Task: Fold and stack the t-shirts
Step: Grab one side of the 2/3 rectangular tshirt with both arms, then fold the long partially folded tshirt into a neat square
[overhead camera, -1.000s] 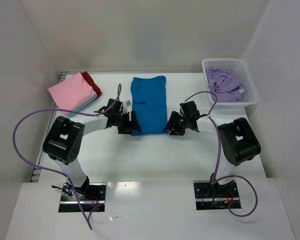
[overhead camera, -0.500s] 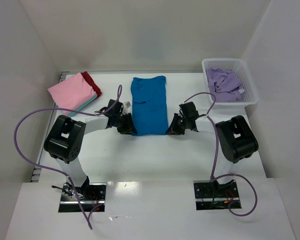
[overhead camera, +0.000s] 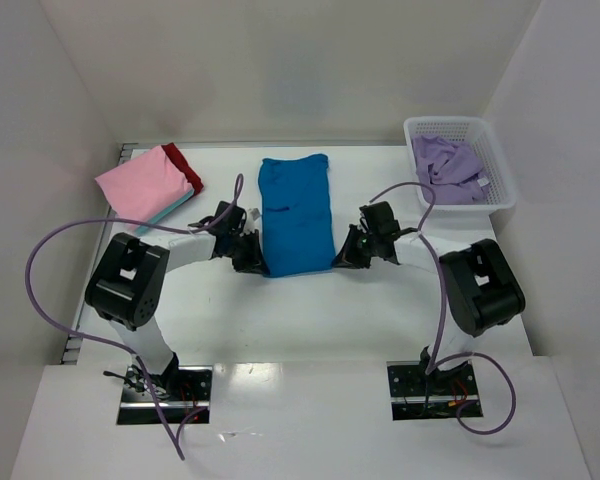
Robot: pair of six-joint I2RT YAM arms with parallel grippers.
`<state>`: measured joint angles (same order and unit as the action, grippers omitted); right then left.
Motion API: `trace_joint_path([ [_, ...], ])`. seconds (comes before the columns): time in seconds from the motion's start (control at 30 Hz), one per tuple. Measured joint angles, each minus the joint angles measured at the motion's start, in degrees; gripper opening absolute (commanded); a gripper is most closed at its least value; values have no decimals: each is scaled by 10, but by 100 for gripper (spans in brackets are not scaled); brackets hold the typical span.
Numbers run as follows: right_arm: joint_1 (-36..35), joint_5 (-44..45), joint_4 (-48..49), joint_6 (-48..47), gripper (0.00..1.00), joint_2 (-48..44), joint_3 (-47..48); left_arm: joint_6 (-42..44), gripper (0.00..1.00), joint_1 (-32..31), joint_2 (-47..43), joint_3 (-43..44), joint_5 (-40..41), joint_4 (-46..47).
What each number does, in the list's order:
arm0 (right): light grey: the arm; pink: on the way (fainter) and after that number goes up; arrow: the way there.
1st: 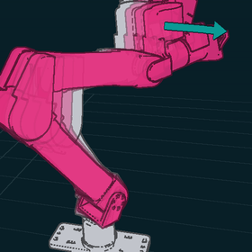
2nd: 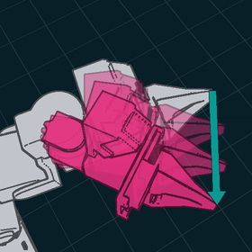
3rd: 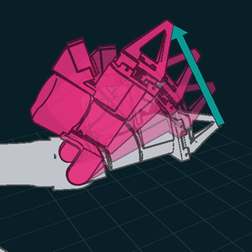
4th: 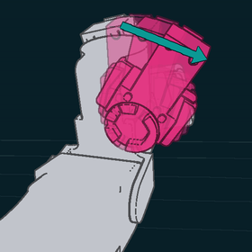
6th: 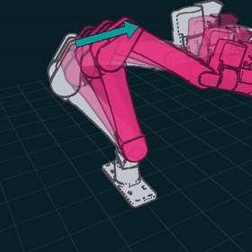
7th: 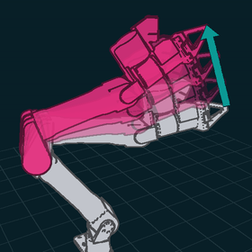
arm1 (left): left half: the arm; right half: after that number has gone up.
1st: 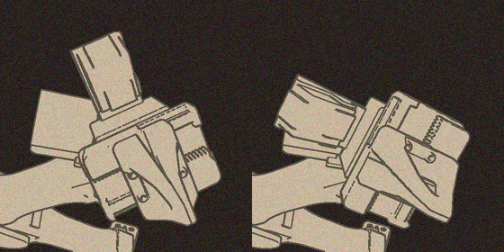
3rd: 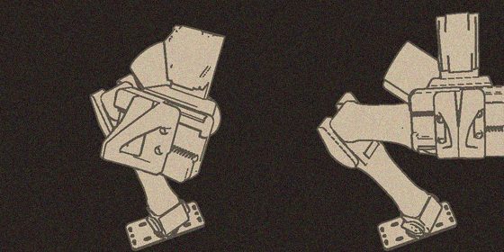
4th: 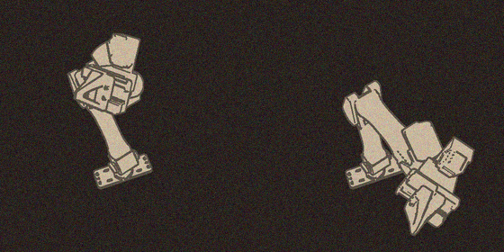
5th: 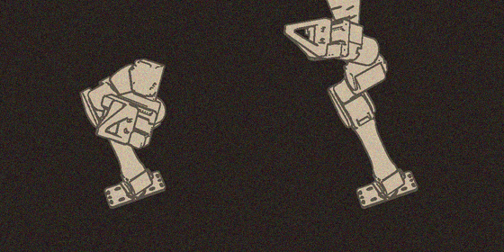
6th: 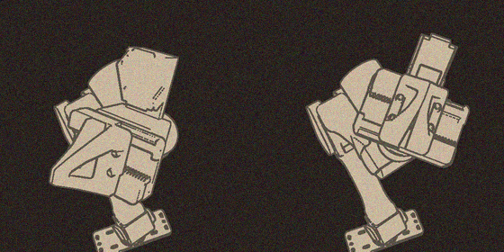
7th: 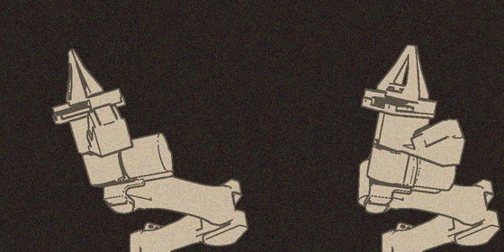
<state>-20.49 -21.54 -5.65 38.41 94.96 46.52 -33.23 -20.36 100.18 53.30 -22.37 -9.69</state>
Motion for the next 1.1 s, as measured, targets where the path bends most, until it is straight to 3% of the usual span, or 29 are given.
trace_joint_path([
  [0.3,-29,7,-42,9,0,-90,-7,3,0,-16,-38,-3,0,-61],
  [0.53,-53,17,-113,29,0,-170,-12,5,0,-30,-123,-3,0,-141],
  [0.73,-54,20,-177,42,0,-251,9,5,0,-30,-177,47,1,-212],
  [1.1,-35,50,-204,28,0,-220,126,20,0,-12,-163,187,38,-251],
])
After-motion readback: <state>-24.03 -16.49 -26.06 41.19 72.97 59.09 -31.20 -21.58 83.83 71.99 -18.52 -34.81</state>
